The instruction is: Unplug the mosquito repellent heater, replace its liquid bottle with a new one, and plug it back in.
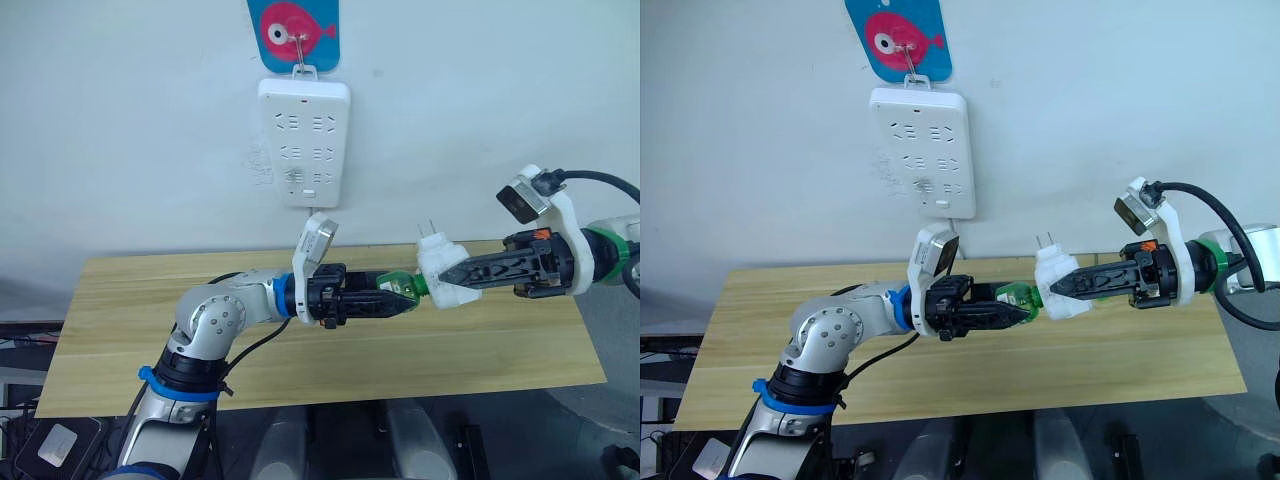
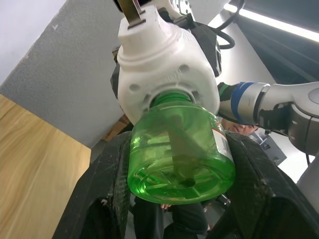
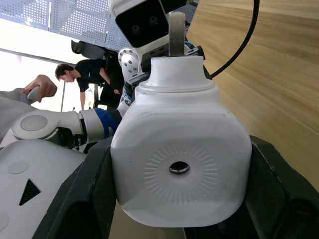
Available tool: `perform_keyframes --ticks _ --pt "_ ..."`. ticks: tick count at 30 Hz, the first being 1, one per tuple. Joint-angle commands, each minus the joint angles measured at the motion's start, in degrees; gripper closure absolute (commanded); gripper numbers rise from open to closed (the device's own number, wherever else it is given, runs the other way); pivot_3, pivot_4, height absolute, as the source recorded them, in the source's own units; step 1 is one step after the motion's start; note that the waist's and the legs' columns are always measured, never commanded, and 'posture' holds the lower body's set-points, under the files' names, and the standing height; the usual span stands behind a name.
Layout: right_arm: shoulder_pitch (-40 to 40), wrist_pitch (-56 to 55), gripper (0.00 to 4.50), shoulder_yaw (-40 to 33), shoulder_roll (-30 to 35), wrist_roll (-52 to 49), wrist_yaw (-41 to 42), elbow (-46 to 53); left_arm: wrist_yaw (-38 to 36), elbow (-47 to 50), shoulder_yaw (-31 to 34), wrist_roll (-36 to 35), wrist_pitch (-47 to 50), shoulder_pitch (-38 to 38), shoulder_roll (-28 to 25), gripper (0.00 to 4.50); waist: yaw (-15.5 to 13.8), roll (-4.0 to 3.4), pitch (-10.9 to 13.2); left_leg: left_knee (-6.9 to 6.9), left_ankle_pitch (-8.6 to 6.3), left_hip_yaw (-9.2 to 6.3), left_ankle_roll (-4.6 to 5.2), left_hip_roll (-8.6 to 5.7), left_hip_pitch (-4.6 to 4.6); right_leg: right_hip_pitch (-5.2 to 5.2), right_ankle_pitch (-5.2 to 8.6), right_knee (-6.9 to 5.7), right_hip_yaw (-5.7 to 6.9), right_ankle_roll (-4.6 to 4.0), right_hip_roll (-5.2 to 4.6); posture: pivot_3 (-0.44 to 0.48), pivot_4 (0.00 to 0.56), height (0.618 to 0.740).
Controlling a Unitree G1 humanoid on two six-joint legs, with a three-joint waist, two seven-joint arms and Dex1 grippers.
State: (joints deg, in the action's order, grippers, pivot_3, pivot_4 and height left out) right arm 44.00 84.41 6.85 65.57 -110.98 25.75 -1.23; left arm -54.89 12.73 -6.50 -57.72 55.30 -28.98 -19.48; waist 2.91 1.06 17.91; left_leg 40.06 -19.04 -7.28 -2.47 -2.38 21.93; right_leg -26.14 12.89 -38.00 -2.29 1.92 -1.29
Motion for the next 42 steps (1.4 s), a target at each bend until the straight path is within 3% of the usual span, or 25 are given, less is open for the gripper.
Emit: perform_keyframes --ticks 1,10,13,15,23,26,33,36,42 --pt "1.78 -1.06 1.51 0.36 0.12 -2.02 -1.05 3.70 -0.17 1.60 -0.30 0.00 -1.26 -0.48 1.33 2.26 0.00 0.00 0.00 0.00 0.00 0.00 0.00 0.00 0.00 0.00 0.00 -0.01 0.00 0.00 0.00 -0.092 0.289 0.740" --pt "1.63 -2.69 1.51 0.89 -0.46 -2.02 -2.74 6.38 -0.76 1.56 -0.42 0.57 -1.36 -0.55 1.85 2.26 0.01 0.00 0.00 0.00 0.00 0.00 0.00 -0.01 0.00 0.00 0.00 0.01 0.00 0.00 0.00 -0.098 0.290 0.740" --pt "-0.18 -2.80 0.48 0.32 0.54 -2.02 -2.44 7.35 -0.31 0.70 0.50 0.63 -1.67 -0.61 2.17 2.26 0.01 0.00 0.00 0.00 0.00 -0.01 0.00 0.00 0.00 0.00 0.00 0.01 0.00 0.00 0.00 -0.098 0.294 0.740" --pt "-1.51 -2.66 0.05 -0.13 1.44 -2.02 -1.46 8.07 -0.02 0.42 1.11 0.60 -1.67 -0.67 2.43 2.26 0.01 0.01 0.00 0.00 0.00 -0.02 0.00 0.00 0.02 0.01 0.00 0.02 0.02 0.00 0.00 -0.096 0.295 0.740" --pt "-12.17 -0.48 0.05 -4.05 7.58 -1.39 5.44 15.84 0.54 -0.43 2.74 -0.16 -1.17 -1.78 3.56 2.26 -0.06 0.00 0.00 0.03 0.00 -0.03 0.01 -0.01 0.01 0.01 0.00 0.00 0.03 0.01 0.00 -0.093 0.296 0.740" --pt "-16.71 0.43 0.05 -7.37 8.90 3.27 9.49 17.16 0.46 -0.47 3.06 -0.31 -0.97 -1.87 3.54 2.26 -0.18 0.00 0.00 0.03 0.00 -0.04 0.01 -0.01 0.02 0.02 0.00 0.01 0.03 0.01 0.00 -0.093 0.296 0.740" --pt "-16.72 -1.26 0.05 -9.18 7.29 18.24 15.82 8.61 0.20 0.53 3.49 -1.68 -0.01 -1.32 2.85 2.26 -0.09 0.00 -0.01 0.07 0.02 0.08 0.02 0.01 -0.05 0.03 -0.09 -0.01 -0.07 0.16 0.02 -0.099 0.293 0.740" --pt "-9.85 0.85 0.65 -8.66 7.22 23.14 21.32 0.78 -0.09 1.32 3.46 -2.42 0.63 -0.46 1.81 2.26 0.02 0.00 -0.01 0.07 0.02 0.17 0.02 -0.01 -0.04 0.00 -0.09 0.00 -0.14 0.16 0.02 -0.099 0.291 0.740" --pt "2.12 1.26 2.80 -4.89 4.59 35.11 31.26 -5.76 -0.41 2.59 3.26 -3.35 1.18 0.84 0.36 2.26 0.15 -0.01 -0.01 0.02 0.01 0.08 0.02 0.03 -0.02 -0.01 -0.09 0.04 -0.07 0.16 0.05 -0.108 0.287 0.740"
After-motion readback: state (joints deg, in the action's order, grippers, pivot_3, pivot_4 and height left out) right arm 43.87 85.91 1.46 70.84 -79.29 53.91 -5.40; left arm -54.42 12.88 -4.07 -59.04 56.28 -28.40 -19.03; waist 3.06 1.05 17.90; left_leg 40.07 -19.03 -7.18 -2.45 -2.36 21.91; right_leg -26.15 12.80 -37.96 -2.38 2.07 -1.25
